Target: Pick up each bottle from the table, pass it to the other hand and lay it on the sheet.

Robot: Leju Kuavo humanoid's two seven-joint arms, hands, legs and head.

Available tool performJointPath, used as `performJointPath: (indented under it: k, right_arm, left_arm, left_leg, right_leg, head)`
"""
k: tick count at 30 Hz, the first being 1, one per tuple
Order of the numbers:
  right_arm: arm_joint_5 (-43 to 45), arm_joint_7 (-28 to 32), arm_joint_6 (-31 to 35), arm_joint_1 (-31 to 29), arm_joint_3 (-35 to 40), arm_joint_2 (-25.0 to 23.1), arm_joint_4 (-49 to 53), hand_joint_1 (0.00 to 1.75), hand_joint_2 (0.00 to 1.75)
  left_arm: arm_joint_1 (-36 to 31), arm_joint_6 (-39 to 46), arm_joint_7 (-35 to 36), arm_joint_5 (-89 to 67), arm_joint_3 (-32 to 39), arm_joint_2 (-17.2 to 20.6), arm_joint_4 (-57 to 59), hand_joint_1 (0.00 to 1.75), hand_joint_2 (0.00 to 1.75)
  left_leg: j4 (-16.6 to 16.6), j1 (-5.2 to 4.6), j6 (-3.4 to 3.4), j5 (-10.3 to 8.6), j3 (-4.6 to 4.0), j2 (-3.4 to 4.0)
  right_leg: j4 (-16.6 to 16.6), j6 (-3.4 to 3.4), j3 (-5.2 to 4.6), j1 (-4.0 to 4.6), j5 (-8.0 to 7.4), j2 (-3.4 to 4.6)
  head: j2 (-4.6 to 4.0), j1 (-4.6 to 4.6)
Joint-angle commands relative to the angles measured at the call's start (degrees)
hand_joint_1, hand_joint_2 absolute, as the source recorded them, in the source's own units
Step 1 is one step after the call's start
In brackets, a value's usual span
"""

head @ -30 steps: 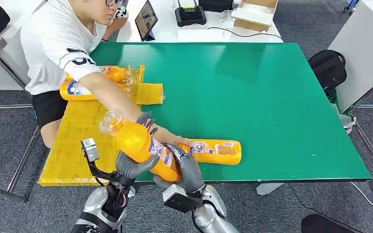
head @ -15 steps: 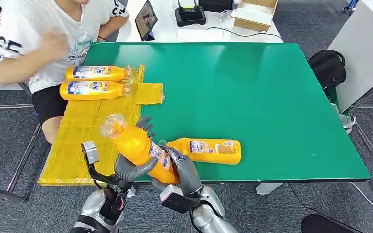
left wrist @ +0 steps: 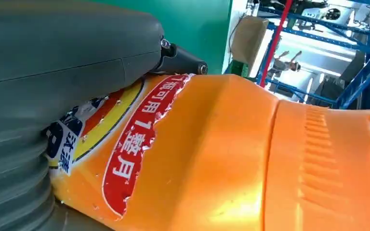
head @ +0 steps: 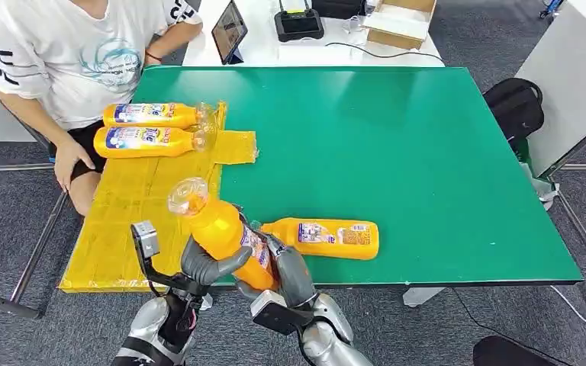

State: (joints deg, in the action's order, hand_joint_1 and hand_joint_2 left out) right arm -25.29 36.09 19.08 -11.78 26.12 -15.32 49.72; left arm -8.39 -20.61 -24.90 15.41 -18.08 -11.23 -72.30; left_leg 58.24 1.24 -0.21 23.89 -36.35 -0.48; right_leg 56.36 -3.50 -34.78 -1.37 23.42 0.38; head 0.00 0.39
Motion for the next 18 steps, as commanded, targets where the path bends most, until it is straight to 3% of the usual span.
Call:
performJointPath:
  k: [1,5,6,7,8,14,18]
  right_arm:
    - [-0.90,-0.45,-0.08,-0.63,2.97,0.93,-3.52,1.75,1.75]
    - [-0.98,-0.62,0.64,-0.63,2.60,0.91,-3.29,1.75,1.75]
    - [-1.34,-0.93,1.64,-0.57,2.35,0.73,-3.13,1.05,1.75]
    - [-1.35,-1.38,1.26,-0.73,2.37,0.70,-3.00,0.00,1.75]
    - [-1.13,-1.68,1.02,-0.74,2.19,0.69,-2.48,0.00,0.00]
    - [2.08,-2.08,-1.81,0.05,1.44,1.16,6.66,0.00,0.00]
    - [5.37,-3.16,-2.29,1.52,0.29,0.89,12.83,0.00,0.00]
  left_arm:
    - [-3.89,0.00,0.25,-0.50,-2.39,0.19,2.06,1.75,1.75]
    - [-4.20,0.79,0.44,-1.18,-2.33,0.32,2.28,1.75,1.75]
    - [-4.32,2.18,0.30,-2.17,-2.17,0.28,2.24,1.75,1.75]
    - [-4.52,3.74,-0.34,-3.61,-1.82,0.28,2.20,1.75,1.75]
    - [-4.92,5.97,-0.97,-5.72,-1.45,0.34,2.17,1.75,1.75]
    - [-10.57,20.41,-4.98,-16.38,4.44,0.98,2.90,1.75,1.75]
    - [-14.69,23.90,-2.99,-17.40,9.32,0.93,7.40,1.75,1.75]
  left_leg:
    - [-0.03,0.02,0.08,0.07,0.24,-0.10]
    - [-0.02,0.03,0.06,0.07,0.20,-0.10]
    - [-0.02,0.03,0.08,0.11,0.31,-0.11]
    - [-0.02,0.02,0.07,0.07,0.22,-0.12]
    - [-0.02,0.01,0.05,0.03,0.13,-0.09]
    - [0.04,0.02,0.07,0.09,0.16,-0.01]
    - [0.02,0.03,0.04,-0.02,0.03,-0.05]
  right_leg:
    - [-0.05,0.15,0.30,0.06,0.10,-0.17]
    - [-0.04,0.14,0.26,0.07,0.09,-0.17]
    - [-0.05,0.19,0.38,0.08,0.14,-0.19]
    - [-0.04,0.15,0.29,0.06,0.10,-0.19]
    - [-0.03,0.11,0.17,0.04,0.06,-0.15]
    - [0.05,0.17,0.19,0.06,0.08,-0.08]
    - [0.06,0.13,0.07,0.06,0.02,-0.09]
  head:
    - [0.00,0.00]
    - [0.00,0.00]
    - [0.00,0.00]
    - [0.00,0.00]
    - [0.00,-0.02]
    - [0.00,0.00]
    - [0.00,0.00]
